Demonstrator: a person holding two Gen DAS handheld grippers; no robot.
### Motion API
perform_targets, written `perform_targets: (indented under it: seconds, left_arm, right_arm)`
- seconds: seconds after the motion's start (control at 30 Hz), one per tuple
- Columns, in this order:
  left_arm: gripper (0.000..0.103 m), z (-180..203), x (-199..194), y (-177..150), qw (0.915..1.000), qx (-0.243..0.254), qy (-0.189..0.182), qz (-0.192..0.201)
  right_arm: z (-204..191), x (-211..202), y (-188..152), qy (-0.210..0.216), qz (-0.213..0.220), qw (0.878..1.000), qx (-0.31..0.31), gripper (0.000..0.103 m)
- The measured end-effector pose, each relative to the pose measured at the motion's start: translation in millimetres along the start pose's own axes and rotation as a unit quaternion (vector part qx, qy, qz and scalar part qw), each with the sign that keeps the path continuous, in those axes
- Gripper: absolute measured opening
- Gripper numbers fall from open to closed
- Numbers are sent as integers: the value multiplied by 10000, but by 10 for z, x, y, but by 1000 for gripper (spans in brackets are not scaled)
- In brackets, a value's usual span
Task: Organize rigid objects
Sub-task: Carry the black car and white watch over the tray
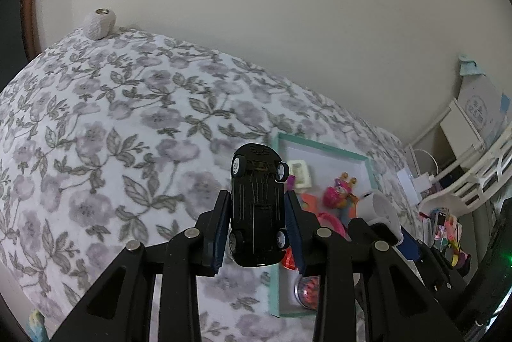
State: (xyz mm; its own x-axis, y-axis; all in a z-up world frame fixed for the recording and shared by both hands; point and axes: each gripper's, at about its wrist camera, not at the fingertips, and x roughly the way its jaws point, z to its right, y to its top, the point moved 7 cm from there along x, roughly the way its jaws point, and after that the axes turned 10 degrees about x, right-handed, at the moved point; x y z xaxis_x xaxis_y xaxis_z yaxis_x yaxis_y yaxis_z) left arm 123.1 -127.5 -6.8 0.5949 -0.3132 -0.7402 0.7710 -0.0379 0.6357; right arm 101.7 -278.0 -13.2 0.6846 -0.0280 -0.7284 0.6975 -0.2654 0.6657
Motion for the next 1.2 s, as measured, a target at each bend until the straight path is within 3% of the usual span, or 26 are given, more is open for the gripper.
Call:
perform_targets:
  seconds: [0.3, 0.57, 0.73, 1.0, 1.2]
  left_arm:
    - [35, 322, 147, -138, 9996, 58, -179, -195]
    - [35, 648, 379, -318, 9972, 453, -355, -479]
    - [35, 838, 529, -399, 9938, 770, -485, -647]
    - [35, 1027, 669, -457, 9889, 1079, -652, -786]
    - [35, 1072, 797, -472, 9868, 1253, -599, -829]
  right_arm:
    - [374, 8, -30, -134, -155, 9992, 354, 54]
    - [877, 13, -17, -323, -288, 9945, 959, 54]
    - [1198, 46, -60, -758, -379, 9907, 1068, 54]
    - [1620, 271, -340, -1139, -1064, 9763, 1503, 54]
    - [1624, 353, -476, -1238, -1374, 9722, 1434, 54]
